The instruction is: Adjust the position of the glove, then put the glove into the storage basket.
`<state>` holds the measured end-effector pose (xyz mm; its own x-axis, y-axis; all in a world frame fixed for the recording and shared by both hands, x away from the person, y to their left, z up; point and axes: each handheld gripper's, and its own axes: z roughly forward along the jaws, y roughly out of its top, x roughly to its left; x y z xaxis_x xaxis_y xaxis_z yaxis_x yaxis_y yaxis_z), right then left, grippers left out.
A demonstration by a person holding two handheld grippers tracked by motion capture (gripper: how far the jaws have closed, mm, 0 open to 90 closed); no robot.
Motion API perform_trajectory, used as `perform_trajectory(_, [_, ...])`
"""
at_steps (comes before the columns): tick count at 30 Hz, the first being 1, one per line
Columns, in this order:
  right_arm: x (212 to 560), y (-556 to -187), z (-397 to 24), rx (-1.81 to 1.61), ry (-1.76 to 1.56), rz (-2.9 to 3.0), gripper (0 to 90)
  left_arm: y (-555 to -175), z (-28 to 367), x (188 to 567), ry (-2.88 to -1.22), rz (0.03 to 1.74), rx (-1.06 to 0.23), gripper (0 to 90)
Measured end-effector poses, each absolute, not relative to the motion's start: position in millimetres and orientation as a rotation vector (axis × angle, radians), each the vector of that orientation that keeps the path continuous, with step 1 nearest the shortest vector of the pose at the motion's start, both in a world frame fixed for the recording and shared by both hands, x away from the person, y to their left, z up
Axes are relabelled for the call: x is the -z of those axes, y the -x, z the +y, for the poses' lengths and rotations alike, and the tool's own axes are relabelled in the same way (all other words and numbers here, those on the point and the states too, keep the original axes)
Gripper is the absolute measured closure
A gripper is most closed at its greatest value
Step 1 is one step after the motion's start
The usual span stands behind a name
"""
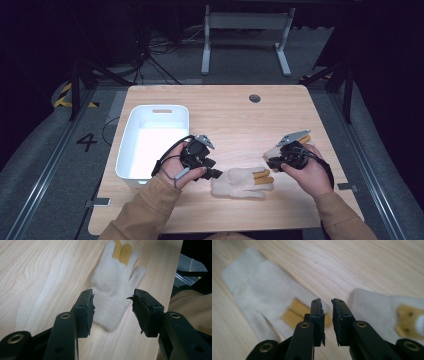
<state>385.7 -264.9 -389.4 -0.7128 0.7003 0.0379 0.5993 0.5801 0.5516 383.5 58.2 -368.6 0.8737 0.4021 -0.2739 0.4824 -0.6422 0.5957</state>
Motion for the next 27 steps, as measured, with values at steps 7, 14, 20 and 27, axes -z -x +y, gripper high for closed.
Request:
perform_trajectory(7, [377, -399, -286, -0.767, -1.140, 2.559, 73.8, -386, 59, 365, -2.328, 0.624, 0.155, 51.6])
perform_trajectory(14, [372, -417, -302, -0.758, -1.211, 2.492, 70.3, -386, 61, 364, -2.328, 0.631, 0.148, 51.5])
perform_trajectory(20, [377, -437, -317, -0.741, -1.229, 2.447, 64.1, -385, 62, 364, -2.330, 0.630, 0.148, 51.2])
perform_trajectory(27, [387, -451, -335, -0.711, -1.268, 2.405, 55.4, -384, 63, 365, -2.326, 0.635, 0.150, 51.1])
